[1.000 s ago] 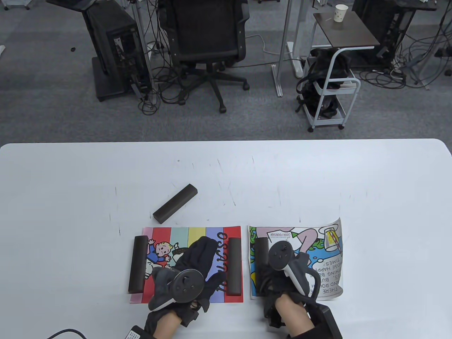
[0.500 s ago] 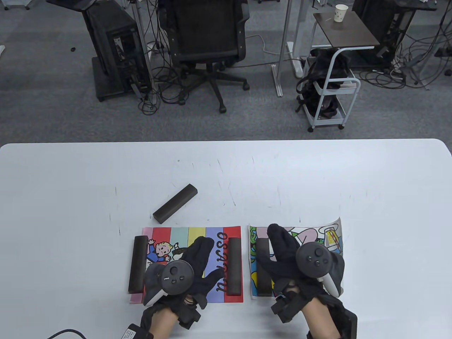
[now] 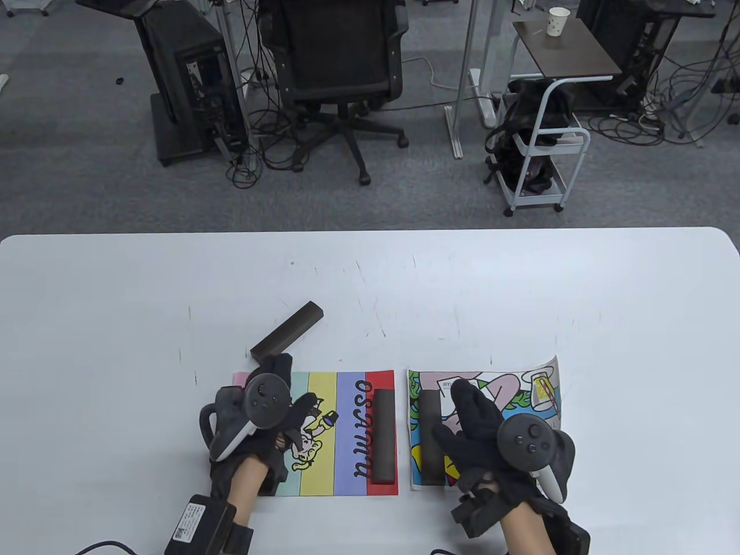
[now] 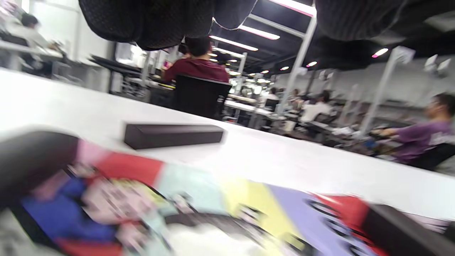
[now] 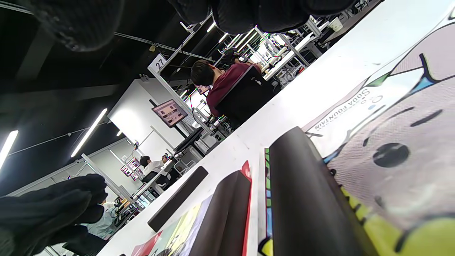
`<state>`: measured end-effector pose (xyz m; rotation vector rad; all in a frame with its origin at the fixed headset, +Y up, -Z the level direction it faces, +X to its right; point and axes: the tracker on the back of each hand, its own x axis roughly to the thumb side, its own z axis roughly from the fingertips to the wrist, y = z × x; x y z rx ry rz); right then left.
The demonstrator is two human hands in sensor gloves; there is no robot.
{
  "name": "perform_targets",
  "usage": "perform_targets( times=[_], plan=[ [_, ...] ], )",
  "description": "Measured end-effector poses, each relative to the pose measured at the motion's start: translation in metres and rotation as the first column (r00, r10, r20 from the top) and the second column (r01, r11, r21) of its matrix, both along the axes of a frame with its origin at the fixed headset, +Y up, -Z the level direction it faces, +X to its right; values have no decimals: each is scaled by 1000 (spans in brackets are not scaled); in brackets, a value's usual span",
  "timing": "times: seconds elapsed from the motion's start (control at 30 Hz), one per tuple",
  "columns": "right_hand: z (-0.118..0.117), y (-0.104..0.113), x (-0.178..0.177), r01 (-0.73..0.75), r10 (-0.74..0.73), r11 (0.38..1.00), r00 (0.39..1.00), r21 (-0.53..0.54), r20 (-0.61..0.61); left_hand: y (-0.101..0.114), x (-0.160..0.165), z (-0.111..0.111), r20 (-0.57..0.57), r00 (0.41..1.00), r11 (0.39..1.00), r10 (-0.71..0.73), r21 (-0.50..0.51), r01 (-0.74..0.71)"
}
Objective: Unroll posters and secure with paperweights
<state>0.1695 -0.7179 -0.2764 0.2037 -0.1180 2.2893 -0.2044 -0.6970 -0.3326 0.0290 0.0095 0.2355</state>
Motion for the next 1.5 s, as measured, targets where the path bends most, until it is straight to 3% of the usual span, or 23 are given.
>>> perform_targets(
  times=[0.13,0.27,0.5,0.7,0.9,1.23,1.4,1.5],
  plan=[
    [0,0,0,-8,8,1000,1000,-1,8,16,-11,-38,-91,990,991,-109,-91,100],
    [0,-2,-1,-27,27,1000,1000,-14,10,13,-10,-71,-106,969,964,-225,-171,205],
    [1,-7,-5,-59,59,997,998,-49,0,-31,-8,-123,-87,939,886,-334,-368,281],
    [0,-12,-11,-95,93,993,995,-74,-25,-61,-3,-144,-43,915,801,-401,-501,327],
    [-1,-15,-14,-107,104,990,994,-90,-40,-72,2,-152,-67,867,774,-494,-488,403],
    [-1,-15,-16,-97,92,990,994,-106,-52,-66,1,-143,-127,870,819,-476,-425,386],
    [-2,-15,-12,-52,48,992,998,-117,-34,-36,1,-119,-163,933,916,-321,-304,262],
    [-4,-14,-8,39,-40,990,999,-135,-6,-9,5,-95,-121,971,960,-208,-214,179]
  ],
)
